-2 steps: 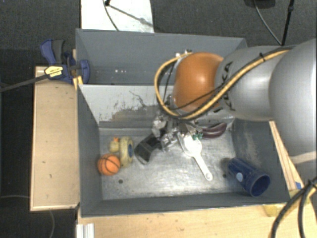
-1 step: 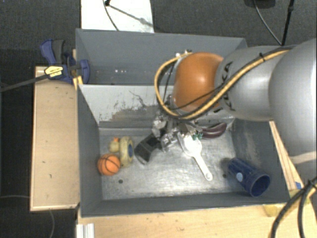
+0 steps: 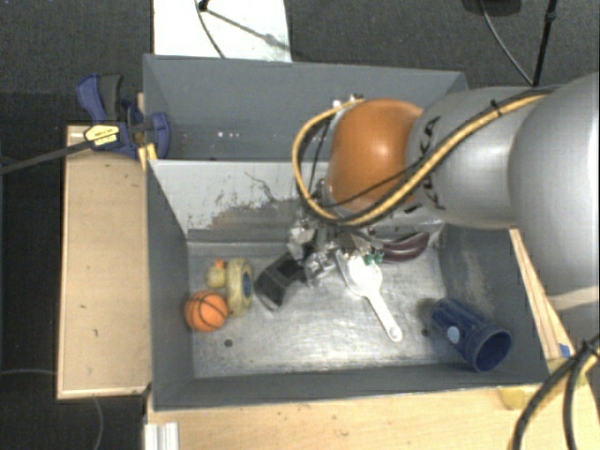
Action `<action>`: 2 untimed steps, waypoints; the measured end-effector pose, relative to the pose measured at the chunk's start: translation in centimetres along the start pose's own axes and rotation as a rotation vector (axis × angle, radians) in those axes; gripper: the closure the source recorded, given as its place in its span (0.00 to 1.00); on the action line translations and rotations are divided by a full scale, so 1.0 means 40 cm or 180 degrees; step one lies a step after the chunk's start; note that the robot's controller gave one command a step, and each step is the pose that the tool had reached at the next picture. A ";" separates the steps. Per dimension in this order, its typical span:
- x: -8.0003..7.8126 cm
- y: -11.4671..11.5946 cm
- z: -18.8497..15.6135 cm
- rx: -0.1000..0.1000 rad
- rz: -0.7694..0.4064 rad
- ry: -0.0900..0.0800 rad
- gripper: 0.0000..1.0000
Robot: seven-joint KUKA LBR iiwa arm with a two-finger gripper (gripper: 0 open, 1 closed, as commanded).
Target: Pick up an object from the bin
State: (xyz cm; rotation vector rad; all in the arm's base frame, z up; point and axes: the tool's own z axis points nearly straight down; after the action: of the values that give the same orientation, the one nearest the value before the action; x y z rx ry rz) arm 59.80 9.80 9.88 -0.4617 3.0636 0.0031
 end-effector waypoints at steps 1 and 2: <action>0.000 0.000 0.000 0.0000 0.0004 0.0000 1.00; 0.000 0.000 0.000 0.0000 0.0008 0.0000 1.00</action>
Offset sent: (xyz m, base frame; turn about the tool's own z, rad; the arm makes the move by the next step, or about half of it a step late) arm 0.0000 0.0000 0.0000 0.0000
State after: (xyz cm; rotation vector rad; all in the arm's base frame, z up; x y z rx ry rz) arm 59.80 9.80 9.88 -0.4581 3.0643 0.0032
